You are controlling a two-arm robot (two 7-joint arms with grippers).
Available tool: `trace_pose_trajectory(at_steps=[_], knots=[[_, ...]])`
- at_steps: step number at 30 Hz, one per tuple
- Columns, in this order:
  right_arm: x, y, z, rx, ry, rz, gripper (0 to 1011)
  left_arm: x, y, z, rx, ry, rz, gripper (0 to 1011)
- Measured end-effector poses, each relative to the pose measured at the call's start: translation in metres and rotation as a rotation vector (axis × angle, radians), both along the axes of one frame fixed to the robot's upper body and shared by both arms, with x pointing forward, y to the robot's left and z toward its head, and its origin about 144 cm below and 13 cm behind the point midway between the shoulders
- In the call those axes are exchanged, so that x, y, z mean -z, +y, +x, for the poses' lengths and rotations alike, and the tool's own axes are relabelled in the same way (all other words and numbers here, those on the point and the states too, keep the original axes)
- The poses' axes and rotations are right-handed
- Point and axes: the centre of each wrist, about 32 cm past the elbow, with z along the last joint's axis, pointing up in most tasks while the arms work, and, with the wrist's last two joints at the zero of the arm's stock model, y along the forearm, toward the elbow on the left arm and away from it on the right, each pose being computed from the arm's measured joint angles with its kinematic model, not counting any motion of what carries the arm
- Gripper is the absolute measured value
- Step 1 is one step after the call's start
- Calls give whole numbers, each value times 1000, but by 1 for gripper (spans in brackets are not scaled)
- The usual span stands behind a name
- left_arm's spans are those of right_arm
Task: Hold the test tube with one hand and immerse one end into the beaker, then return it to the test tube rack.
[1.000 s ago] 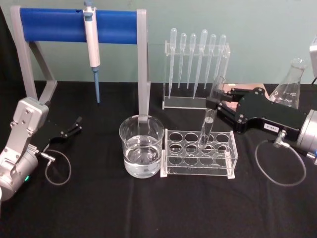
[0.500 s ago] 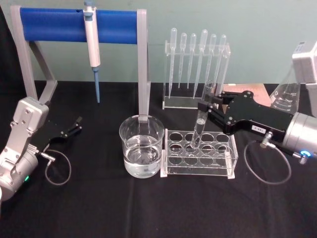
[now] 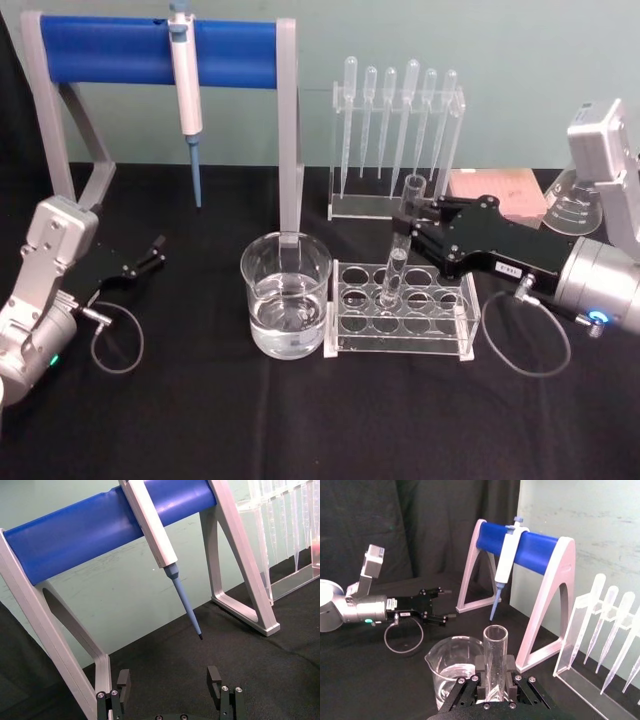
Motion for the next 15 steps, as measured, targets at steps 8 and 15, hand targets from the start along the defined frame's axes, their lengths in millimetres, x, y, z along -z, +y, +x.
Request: trace_pose_trajectory(at_steps=[8,15], knots=[[17,1,3,6,23,-13,222,0,0,0,0,0,0,1000],[31,1,5,8,47,-18,222,0,0,0,0,0,0,1000]])
